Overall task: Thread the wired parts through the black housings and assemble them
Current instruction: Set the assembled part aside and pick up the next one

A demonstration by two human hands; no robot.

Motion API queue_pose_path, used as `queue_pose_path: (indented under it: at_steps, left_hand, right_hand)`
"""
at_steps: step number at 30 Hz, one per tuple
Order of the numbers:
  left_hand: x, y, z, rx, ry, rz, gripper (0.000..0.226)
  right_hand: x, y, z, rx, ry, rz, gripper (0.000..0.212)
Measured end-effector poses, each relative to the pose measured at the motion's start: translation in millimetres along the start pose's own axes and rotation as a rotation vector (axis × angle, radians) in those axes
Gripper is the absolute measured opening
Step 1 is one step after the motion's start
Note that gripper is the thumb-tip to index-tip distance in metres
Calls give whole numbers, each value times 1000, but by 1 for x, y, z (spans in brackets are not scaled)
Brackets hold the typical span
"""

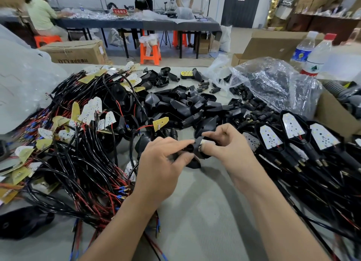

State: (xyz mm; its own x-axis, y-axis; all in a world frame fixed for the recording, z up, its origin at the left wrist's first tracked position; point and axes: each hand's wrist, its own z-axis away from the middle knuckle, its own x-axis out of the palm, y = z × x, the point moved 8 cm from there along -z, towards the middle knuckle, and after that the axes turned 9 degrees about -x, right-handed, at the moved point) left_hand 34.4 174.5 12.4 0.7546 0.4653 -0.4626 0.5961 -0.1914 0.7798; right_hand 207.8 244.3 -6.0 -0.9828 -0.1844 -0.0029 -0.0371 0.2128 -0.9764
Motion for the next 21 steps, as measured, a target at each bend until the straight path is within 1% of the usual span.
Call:
queue_pose_path:
  at_steps: [1, 3, 4, 5, 6, 7, 8, 9, 10, 11, 12, 13, 14, 15, 17, 18, 19, 21]
  left_hand:
    - [-1, 1, -1, -9, -19, 37, 35]
    - [-3, 5, -2, 0, -34, 44, 35]
    - [-6, 8, -1, 16, 3, -3, 34]
    - [-11, 11, 0, 34, 78, -94, 36]
    - [-17, 14, 2, 52, 175, -206, 39]
    - [-23, 18, 5, 66, 271, -295, 40]
    - [-28, 20, 7, 77, 345, -339, 37]
    - [-31, 22, 9, 87, 378, -344, 29]
    - [-31, 23, 10, 99, 367, -335, 18]
    - [-27, 21, 10, 89, 319, -325, 12]
    - [-21, 17, 9, 55, 244, -305, 12]
    - [-13, 11, 8, -2, 156, -265, 12]
    - [-6, 3, 7, -72, 68, -208, 16]
    - [1, -4, 5, -143, -8, -149, 24]
    - [8, -14, 1, -255, -106, -15, 40]
    - [10, -17, -1, -299, -127, 56, 42]
    - [10, -20, -4, -337, -133, 140, 39]
    - [8, -26, -6, -428, -98, 356, 31]
  right_hand:
    - [5, 3, 1, 58, -76, -68, 33]
    - [13, 6, 6, 140, -229, -58, 28]
    - [15, 6, 8, 143, -269, -41, 24]
    - [14, 6, 7, 122, -253, -29, 20]
    - [9, 4, 5, 94, -176, -35, 16]
    - [1, 4, 2, 70, -56, -45, 15]
    - [-8, 4, 0, 56, 72, -61, 15]
    - [-16, 4, 0, 52, 189, -95, 15]
    - [-21, 6, 0, 61, 289, -154, 14]
    - [-24, 9, 1, 81, 371, -247, 11]
    - [-24, 12, 2, 110, 425, -349, 8]
    - [-21, 15, 4, 142, 439, -428, 5]
    - [-14, 15, 4, 176, 406, -462, 3]
    - [-6, 14, 5, 214, 324, -453, 5]
    - [16, 13, 11, 297, 101, -370, 11]
    - [25, 12, 15, 329, 4, -319, 15]
    - [32, 11, 19, 345, -77, -272, 19]
    - [43, 10, 25, 352, -208, -197, 20]
